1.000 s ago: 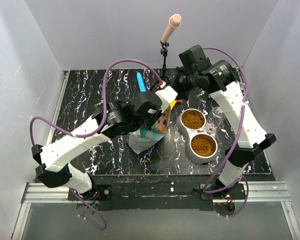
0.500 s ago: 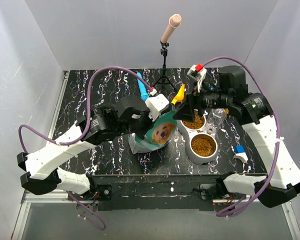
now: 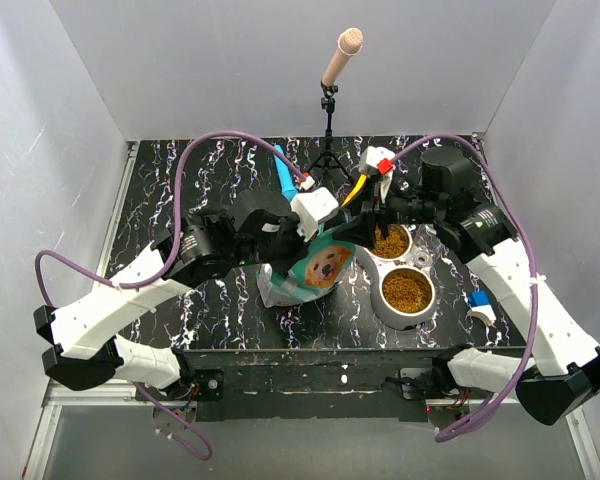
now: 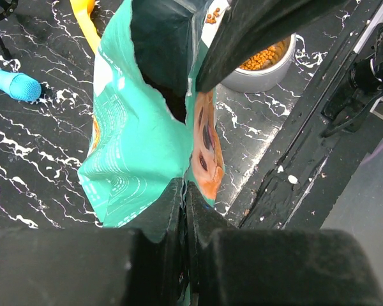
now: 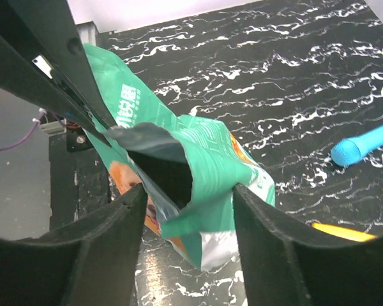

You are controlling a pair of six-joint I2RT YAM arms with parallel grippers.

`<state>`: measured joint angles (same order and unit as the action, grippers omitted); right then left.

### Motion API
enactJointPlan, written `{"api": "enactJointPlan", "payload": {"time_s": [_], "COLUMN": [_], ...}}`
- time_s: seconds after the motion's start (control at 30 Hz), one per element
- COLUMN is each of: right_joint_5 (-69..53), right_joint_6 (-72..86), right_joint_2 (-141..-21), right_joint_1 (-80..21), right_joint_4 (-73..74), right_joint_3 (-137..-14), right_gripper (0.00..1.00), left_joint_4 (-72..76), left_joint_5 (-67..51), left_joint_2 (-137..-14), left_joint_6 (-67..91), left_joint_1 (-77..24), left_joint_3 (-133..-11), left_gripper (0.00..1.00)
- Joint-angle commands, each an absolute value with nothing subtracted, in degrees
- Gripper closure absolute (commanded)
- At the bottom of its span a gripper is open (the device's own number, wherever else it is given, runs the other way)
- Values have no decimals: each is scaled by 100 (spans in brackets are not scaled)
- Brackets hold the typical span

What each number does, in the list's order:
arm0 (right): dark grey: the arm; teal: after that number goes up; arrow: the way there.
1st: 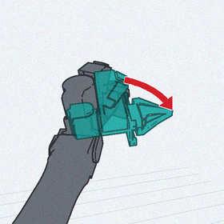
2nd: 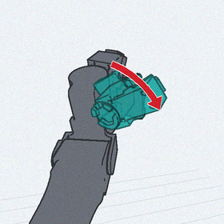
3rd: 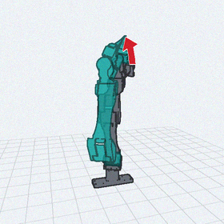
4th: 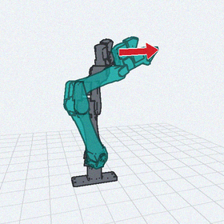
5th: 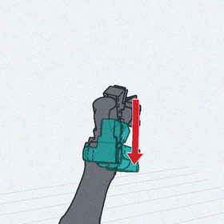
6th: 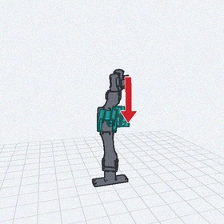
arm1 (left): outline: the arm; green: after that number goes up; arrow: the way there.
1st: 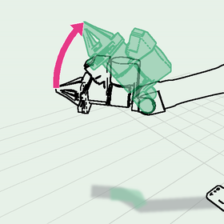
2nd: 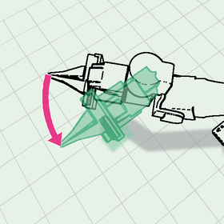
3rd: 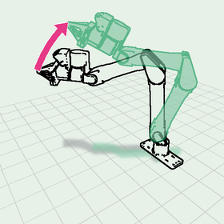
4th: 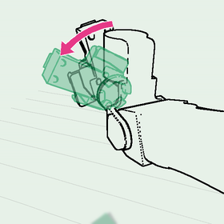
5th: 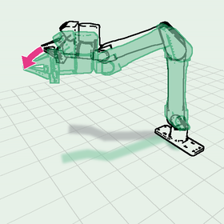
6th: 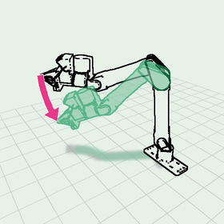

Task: Serve the pet food

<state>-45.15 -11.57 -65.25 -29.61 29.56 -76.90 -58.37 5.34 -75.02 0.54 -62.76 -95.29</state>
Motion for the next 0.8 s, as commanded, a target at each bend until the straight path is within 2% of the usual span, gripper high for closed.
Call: {"api": "enactJointPlan", "payload": {"time_s": [0.0, 0.07, 0.17, 0.23, 0.27, 0.3, 0.33, 0.37, 0.47, 0.67, 0.77], "right_joint_5": [-4710, -4711, -4728, -4729, -4676, -4589, -4483, -4404, -4228, -3762, -3876], "right_joint_6": [-1468, -1433, -1276, -1082, -1011, -959, -932, -932, -949, -1160, -1291], "right_joint_2": [-6758, -6759, -6557, -6478, -6495, -6539, -6565, -6592, -6618, -6513, -6583], "right_joint_1": [-3217, -3226, -3226, -3226, -3226, -3226, -3226, -3217, -3217, -3068, -3015], "right_joint_4": [2653, 2821, 2656, 2383, 2330, 2312, 2338, 2390, 2496, 2637, 2829], "right_joint_3": [-8103, -8077, -7736, -7550, -7532, -7550, -7593, -7620, -7664, -7673, -7813], "right_gripper": [43, 51, 55, 60, 69, 84, 93, 99, 99, 99, 99], "left_joint_4": [-5273, -5352, -5449, -5571, -5746, -5939, -6229, -6475, -7196, -8294, -9445], "left_joint_5": [613, 1079, 1738, 1932, 2134, 2397, 2626, 2872, 3032, 2602, 2970], "left_joint_2": [-7374, -7400, -7383, -7374, -7391, -7383, -7374, -7357, -7269, -7443, -7944], "left_joint_6": [236, 456, 983, 1273, 1475, 1729, 2036, 2317, 3249, 4745, 5376], "left_joint_1": [-6275, -6275, -6275, -6275, -6275, -6275, -6267, -6258, -6214, -6196, -6135], "left_joint_3": [-9949, -10019, -10064, -10063, -10116, -10195, -10300, -10388, -10721, -11635, -12758], "left_gripper": [100, 96, 81, 50, 39, 30, 26, 23, 17, 23, 17]}}
